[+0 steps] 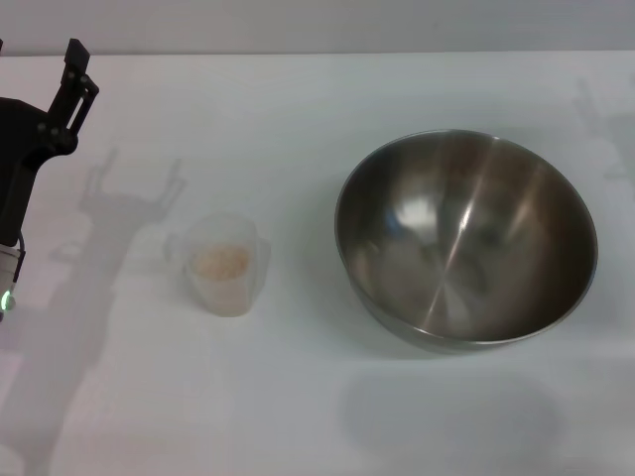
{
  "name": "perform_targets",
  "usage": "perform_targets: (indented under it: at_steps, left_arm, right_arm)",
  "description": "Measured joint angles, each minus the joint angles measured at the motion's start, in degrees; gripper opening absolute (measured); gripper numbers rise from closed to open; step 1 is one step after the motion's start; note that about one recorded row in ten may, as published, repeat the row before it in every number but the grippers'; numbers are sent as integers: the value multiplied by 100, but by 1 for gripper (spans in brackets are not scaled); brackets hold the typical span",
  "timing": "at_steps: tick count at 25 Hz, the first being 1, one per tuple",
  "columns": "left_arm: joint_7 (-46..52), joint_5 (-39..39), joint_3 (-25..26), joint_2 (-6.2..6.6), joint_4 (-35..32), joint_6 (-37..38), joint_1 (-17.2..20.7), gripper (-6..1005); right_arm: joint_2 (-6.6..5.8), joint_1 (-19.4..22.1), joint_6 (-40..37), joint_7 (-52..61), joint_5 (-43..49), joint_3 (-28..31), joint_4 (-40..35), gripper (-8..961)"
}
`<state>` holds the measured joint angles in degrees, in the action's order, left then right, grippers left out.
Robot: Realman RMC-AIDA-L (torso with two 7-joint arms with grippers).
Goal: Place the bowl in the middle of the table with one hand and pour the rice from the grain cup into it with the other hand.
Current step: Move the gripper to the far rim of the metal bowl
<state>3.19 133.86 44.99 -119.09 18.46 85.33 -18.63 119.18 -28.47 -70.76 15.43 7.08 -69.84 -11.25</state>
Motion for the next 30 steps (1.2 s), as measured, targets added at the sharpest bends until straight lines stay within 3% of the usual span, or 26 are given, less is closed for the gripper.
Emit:
perform_targets:
  at_steps: [12, 23, 30]
  left_arm:
    - [9, -10, 0, 0, 0, -2, -15, 858]
    - [10, -20, 0, 0, 0, -5, -15, 856]
    - [10, -19, 1, 0, 7, 1, -6, 855]
  right_arm:
    - [8, -18, 1, -252, -10, -9, 0, 767]
    - [46, -85, -345, -2322, 19, -78, -201, 766]
    - [43, -183, -7, -2111, 8, -88, -470, 766]
